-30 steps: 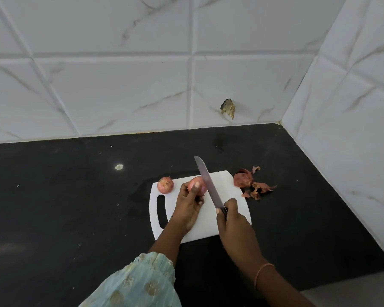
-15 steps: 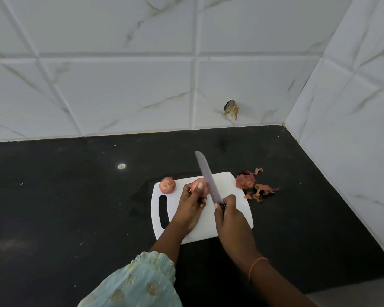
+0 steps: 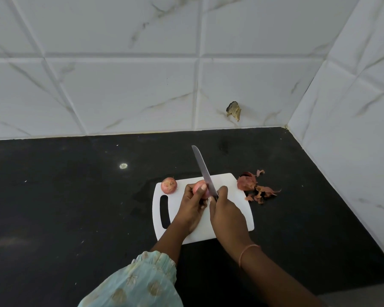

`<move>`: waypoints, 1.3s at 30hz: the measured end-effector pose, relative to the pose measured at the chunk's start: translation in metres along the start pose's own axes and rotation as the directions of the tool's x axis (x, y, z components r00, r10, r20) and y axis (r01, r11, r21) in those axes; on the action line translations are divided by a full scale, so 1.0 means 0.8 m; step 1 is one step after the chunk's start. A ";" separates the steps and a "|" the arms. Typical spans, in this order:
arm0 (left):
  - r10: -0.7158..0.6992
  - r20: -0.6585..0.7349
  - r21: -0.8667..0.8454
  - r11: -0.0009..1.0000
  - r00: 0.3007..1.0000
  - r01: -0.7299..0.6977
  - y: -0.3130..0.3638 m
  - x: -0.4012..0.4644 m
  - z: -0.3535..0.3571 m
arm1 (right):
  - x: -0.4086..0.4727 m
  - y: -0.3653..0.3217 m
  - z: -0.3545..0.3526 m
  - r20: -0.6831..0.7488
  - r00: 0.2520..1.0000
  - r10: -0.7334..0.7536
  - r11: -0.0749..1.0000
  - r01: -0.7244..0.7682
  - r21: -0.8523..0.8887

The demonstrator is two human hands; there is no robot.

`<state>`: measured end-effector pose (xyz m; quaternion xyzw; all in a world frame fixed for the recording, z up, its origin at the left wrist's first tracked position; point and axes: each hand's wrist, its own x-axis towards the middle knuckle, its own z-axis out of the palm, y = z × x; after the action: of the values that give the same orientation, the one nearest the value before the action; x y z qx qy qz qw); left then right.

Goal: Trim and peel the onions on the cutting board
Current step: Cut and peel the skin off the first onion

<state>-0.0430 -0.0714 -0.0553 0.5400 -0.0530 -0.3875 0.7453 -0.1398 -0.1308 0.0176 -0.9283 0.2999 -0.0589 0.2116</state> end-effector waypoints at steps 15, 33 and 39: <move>0.009 0.054 -0.004 1.000 0.999 -0.008 -0.005 0.003 -0.004 | 0.013 -0.012 -0.024 0.086 0.996 -0.007 1.000 0.008 -0.017; 0.010 -0.017 -0.171 0.985 1.000 -0.013 -0.005 0.007 -0.007 | -0.009 0.039 -0.054 0.272 0.958 0.092 0.815 -0.229 0.532; 0.035 0.024 -0.146 0.989 0.999 -0.031 0.001 0.005 -0.007 | -0.002 0.057 -0.013 -0.026 0.984 0.178 0.945 -0.164 0.284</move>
<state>-0.0367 -0.0694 -0.0584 0.4780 -0.0432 -0.3850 0.7883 -0.1680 -0.1673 0.0077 -0.8575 0.3733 -0.1061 0.3378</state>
